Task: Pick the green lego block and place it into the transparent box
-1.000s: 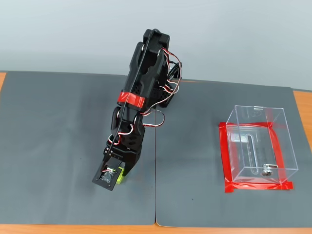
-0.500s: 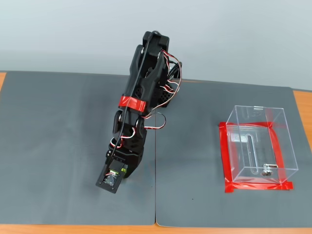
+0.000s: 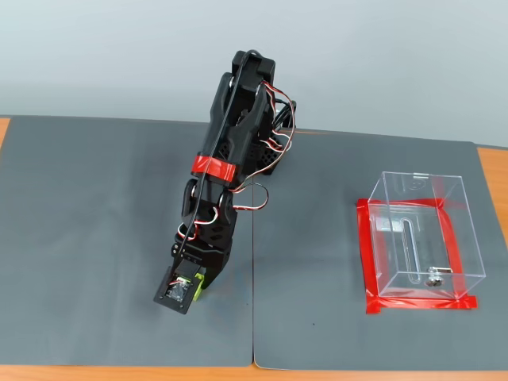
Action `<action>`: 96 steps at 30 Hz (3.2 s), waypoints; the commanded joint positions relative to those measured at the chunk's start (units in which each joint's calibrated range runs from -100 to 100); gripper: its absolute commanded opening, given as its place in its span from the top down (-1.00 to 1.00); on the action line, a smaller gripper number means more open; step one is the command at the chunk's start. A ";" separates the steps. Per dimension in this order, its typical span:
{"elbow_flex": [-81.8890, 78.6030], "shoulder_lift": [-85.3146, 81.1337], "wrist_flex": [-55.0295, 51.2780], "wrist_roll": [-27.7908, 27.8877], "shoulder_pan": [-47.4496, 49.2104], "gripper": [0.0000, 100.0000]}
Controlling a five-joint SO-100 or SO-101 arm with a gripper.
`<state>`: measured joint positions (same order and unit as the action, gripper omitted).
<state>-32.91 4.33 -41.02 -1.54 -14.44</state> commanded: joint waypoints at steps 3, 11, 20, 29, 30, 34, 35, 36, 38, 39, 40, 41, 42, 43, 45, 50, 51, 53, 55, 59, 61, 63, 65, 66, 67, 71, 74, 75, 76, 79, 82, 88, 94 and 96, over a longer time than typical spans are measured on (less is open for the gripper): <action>1.21 -2.26 -0.21 0.26 -0.14 0.73; 0.76 -15.31 -0.38 0.37 0.53 0.73; 1.12 -28.54 -0.47 0.37 -0.22 0.73; 1.21 -37.78 -0.47 0.37 -0.81 0.73; 1.21 -38.46 -0.47 0.37 -0.66 0.74; 1.30 -40.41 -0.47 0.37 0.01 0.74; 1.30 -40.66 -0.47 0.37 0.61 0.74; 1.39 -40.75 -0.47 0.37 1.28 0.74; 2.57 -40.58 -1.34 0.31 2.32 0.73; 3.74 -40.15 -2.38 0.21 2.84 0.73; 5.01 -39.81 -3.68 0.11 3.89 0.73; 6.18 -39.73 -5.07 0.11 5.16 0.73; 7.18 -39.73 -6.63 0.21 6.50 0.74; 7.99 -39.73 -7.76 0.21 8.07 0.74; 8.99 -39.73 -9.15 0.26 11.35 0.73; 9.26 -39.73 -9.32 0.26 20.23 0.73; 9.26 -39.73 -9.32 0.26 22.02 0.73; 9.26 -39.73 -9.32 0.26 25.75 0.74; 9.26 -39.73 -9.32 0.26 29.48 0.74; 9.35 -39.73 -9.32 0.26 36.49 0.74; 9.35 -39.73 -9.32 0.26 39.84 0.73; 9.35 -39.73 -9.32 0.26 42.75 0.73; 9.35 -39.73 -9.32 0.26 45.44 0.73; 9.35 -39.73 -9.32 0.26 46.71 0.73; 9.35 -39.73 -9.32 0.21 47.90 0.73; 9.35 -39.64 -9.32 0.05 52.38 0.73; 9.26 -39.14 -9.32 0.21 55.81 0.73; 9.35 -38.54 -9.32 0.21 56.78 0.73; 9.62 -37.78 -9.32 0.21 57.75 0.73; 12.15 -34.98 -9.32 -0.10 59.91 0.73; 15.41 -31.59 -9.32 -0.15 61.33 0.73; 20.48 -23.62 -9.32 -0.15 62.82 0.73; 20.84 -20.31 -9.32 0.21 64.24 0.73; 20.75 -19.81 -9.32 0.21 64.24 0.73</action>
<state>-15.58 -15.46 -50.22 -1.49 49.74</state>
